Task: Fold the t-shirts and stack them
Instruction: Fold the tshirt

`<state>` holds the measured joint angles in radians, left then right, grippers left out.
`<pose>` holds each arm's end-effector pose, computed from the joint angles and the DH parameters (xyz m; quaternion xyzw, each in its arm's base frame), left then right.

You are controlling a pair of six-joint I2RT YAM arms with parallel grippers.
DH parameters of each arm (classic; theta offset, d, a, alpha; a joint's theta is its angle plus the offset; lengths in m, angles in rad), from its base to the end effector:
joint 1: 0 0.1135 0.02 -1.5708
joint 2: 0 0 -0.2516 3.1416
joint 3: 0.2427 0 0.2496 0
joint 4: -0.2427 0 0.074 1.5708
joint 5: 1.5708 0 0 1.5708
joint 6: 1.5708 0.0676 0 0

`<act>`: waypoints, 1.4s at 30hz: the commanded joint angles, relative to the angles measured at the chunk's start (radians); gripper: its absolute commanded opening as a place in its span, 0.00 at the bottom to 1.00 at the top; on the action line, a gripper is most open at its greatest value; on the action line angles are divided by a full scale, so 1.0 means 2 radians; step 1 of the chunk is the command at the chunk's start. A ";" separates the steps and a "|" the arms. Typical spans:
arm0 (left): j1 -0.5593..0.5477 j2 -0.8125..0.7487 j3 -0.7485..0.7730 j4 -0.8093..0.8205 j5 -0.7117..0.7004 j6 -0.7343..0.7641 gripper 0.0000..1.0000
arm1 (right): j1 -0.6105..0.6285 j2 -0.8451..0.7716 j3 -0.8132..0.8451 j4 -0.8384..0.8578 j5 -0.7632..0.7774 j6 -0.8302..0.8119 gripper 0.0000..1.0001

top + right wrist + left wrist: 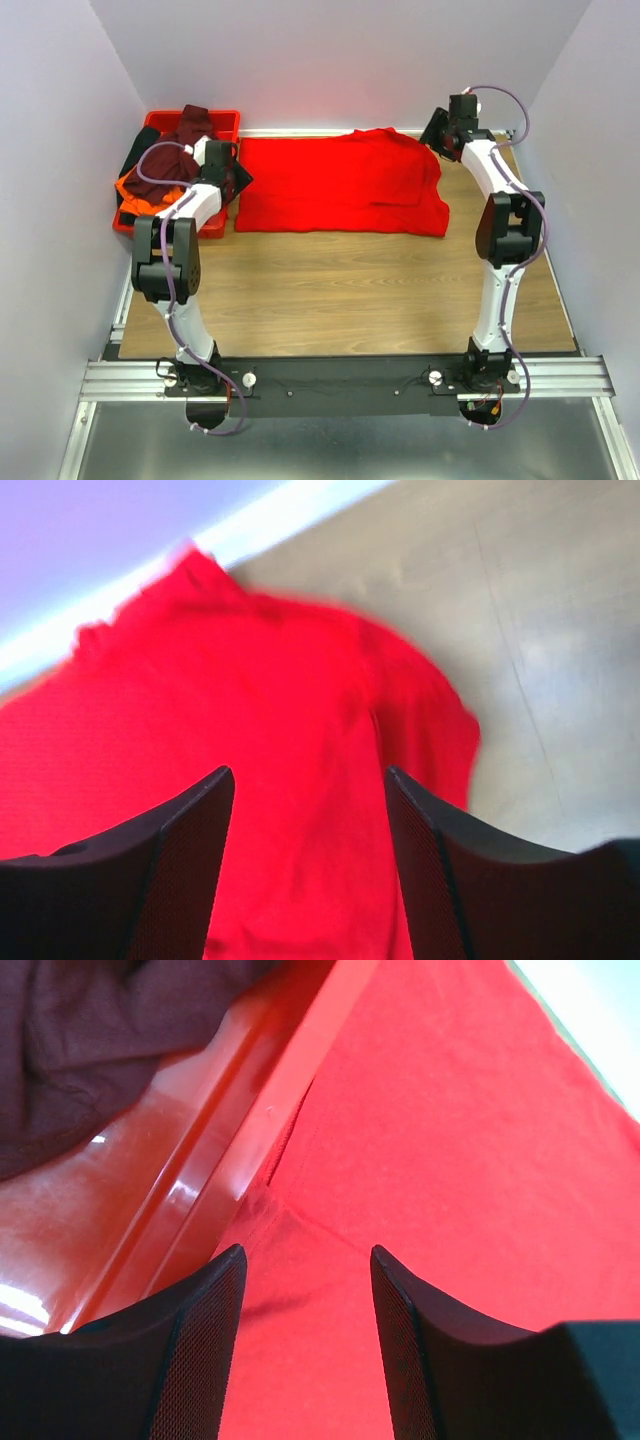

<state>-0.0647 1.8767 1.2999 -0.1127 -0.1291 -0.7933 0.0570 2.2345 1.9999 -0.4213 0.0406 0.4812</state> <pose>0.4400 -0.0198 0.1818 -0.3473 0.8336 -0.1240 0.4113 0.5360 0.0278 0.2274 0.1976 0.8750 0.0998 0.4305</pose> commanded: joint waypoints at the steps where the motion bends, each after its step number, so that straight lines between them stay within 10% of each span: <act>1: -0.001 -0.063 -0.045 -0.006 -0.007 -0.005 0.61 | -0.002 -0.069 -0.072 0.000 -0.017 0.007 0.66; 9: -0.027 -0.135 -0.148 -0.009 -0.037 -0.046 0.55 | 0.039 -0.125 -0.240 0.040 -0.023 0.019 0.48; 40: -0.042 -0.217 -0.207 0.000 -0.033 -0.021 0.54 | 0.047 -0.086 -0.281 0.056 0.031 0.051 0.41; 42: -0.042 -0.217 -0.206 -0.001 -0.033 -0.021 0.54 | 0.047 -0.086 -0.280 0.057 0.028 0.052 0.28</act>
<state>-0.1501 1.4410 0.8783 -0.1204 -0.1680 -0.8520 0.1486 2.0426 1.4380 -0.3294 0.0830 0.5682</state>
